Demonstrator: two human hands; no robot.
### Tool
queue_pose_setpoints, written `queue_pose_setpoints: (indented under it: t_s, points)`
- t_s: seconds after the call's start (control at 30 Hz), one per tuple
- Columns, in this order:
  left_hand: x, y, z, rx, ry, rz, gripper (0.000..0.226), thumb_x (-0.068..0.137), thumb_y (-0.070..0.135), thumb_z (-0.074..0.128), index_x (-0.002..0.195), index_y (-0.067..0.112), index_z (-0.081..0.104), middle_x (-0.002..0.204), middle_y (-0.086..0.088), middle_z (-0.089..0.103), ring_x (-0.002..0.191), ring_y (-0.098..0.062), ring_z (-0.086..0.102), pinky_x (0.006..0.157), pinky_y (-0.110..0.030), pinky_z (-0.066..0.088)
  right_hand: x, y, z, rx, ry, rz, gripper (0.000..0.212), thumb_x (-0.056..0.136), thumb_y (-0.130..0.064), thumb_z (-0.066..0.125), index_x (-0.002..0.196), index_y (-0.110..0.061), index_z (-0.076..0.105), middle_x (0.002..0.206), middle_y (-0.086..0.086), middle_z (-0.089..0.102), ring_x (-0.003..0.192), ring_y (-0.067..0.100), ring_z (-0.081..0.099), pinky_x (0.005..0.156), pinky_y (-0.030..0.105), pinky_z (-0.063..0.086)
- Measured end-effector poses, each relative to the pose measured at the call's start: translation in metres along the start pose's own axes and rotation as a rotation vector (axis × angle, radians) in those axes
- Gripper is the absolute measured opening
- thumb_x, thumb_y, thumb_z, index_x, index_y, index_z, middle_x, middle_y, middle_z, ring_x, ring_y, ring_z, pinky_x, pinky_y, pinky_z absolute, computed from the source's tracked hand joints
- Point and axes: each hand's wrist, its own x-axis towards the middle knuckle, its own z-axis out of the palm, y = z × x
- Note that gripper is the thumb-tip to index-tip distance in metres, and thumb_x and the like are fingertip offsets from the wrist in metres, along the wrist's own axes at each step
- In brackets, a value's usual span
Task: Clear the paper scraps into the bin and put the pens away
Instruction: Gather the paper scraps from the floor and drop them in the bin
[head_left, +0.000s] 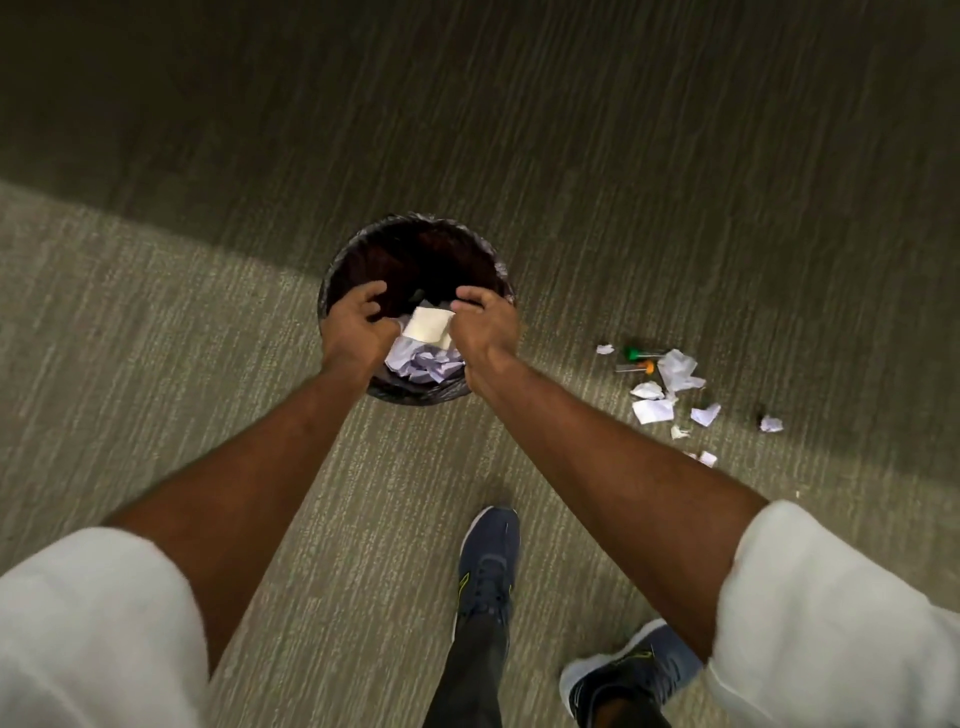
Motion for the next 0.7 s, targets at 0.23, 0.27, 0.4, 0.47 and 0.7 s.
queue_pose_setpoints:
  t_s: [0.23, 0.27, 0.4, 0.47, 0.7]
  points:
    - [0.002, -0.013, 0.01, 0.066, -0.036, 0.033, 0.045, 0.082, 0.001, 0.075, 0.126, 0.004, 0.066, 0.119, -0.018, 0.072, 0.11, -0.028, 0.07, 0.102, -0.047, 0.055, 0.005, 0.011, 0.002, 0.032, 0.02, -0.031, 0.027, 0.077, 0.01, 0.069, 0.097, -0.009, 0.069, 0.096, 0.014, 0.076, 0.088, 0.03, 0.074, 0.079, 0.043, 0.062]
    - [0.002, -0.012, 0.012, 0.072, -0.018, 0.031, 0.046, 0.082, 0.004, 0.076, 0.127, 0.006, 0.066, 0.122, -0.016, 0.071, 0.113, -0.027, 0.068, 0.104, -0.045, 0.053, 0.007, 0.013, 0.001, 0.017, 0.02, -0.041, 0.028, 0.076, 0.008, 0.072, 0.096, -0.01, 0.069, 0.095, 0.012, 0.075, 0.086, 0.027, 0.074, 0.08, 0.042, 0.062]
    - [-0.002, -0.01, 0.017, 0.083, 0.008, 0.087, 0.046, 0.087, 0.002, 0.073, 0.131, -0.001, 0.061, 0.133, -0.02, 0.064, 0.122, -0.029, 0.061, 0.109, -0.036, 0.047, 0.009, 0.025, -0.004, -0.103, 0.049, -0.202, 0.024, 0.075, 0.0, 0.076, 0.093, -0.014, 0.074, 0.093, 0.007, 0.076, 0.086, 0.02, 0.072, 0.087, 0.042, 0.059]
    - [-0.007, -0.012, 0.016, 0.128, 0.001, 0.148, 0.045, 0.09, 0.005, 0.071, 0.133, -0.001, 0.059, 0.135, -0.019, 0.063, 0.125, -0.03, 0.059, 0.109, -0.036, 0.046, 0.006, 0.032, -0.016, -0.138, 0.048, -0.285, 0.019, 0.077, -0.003, 0.075, 0.092, -0.015, 0.074, 0.093, 0.006, 0.076, 0.088, 0.021, 0.072, 0.087, 0.043, 0.059]
    - [-0.06, 0.001, 0.057, 0.296, -0.176, 0.586, 0.035, 0.093, 0.007, 0.063, 0.128, 0.01, 0.063, 0.127, -0.009, 0.066, 0.117, -0.024, 0.064, 0.102, -0.04, 0.052, -0.017, 0.091, -0.151, -0.165, 0.136, -0.378, 0.013, 0.083, -0.007, 0.074, 0.094, -0.014, 0.073, 0.092, 0.003, 0.075, 0.085, 0.015, 0.07, 0.081, 0.028, 0.057]
